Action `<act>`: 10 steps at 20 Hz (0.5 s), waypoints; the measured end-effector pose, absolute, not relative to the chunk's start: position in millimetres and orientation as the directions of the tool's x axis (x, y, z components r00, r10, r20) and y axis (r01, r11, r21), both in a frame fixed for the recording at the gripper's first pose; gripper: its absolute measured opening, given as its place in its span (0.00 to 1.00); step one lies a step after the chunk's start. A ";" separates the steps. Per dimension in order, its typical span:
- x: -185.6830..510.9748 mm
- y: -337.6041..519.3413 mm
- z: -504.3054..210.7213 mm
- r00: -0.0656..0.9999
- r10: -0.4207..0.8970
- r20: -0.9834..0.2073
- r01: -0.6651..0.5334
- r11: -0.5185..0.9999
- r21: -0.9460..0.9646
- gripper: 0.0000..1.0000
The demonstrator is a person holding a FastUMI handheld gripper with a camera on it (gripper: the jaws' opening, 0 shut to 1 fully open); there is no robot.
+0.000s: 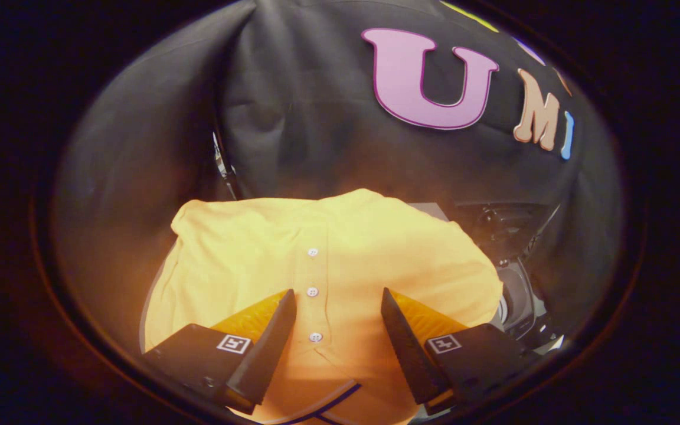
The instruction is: Put the clothes into the washing machine and then close the washing machine lid.
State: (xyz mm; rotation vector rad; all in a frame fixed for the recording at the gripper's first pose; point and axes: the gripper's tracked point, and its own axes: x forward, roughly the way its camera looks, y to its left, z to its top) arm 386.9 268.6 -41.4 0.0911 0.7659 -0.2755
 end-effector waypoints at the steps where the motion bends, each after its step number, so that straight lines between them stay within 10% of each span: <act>1: 388.1 268.1 -41.9 0.686 -0.213 -0.695 0.286 0.958 -0.012 0.88; 7: 392.0 269.7 -42.1 0.715 -0.184 -0.675 0.321 0.944 0.083 0.35; 8: 395.2 269.0 -44.3 0.723 -0.168 -0.670 0.326 0.938 0.116 0.07; 10: 394.4 273.4 -43.0 0.744 -0.151 -0.651 0.332 0.929 0.165 0.06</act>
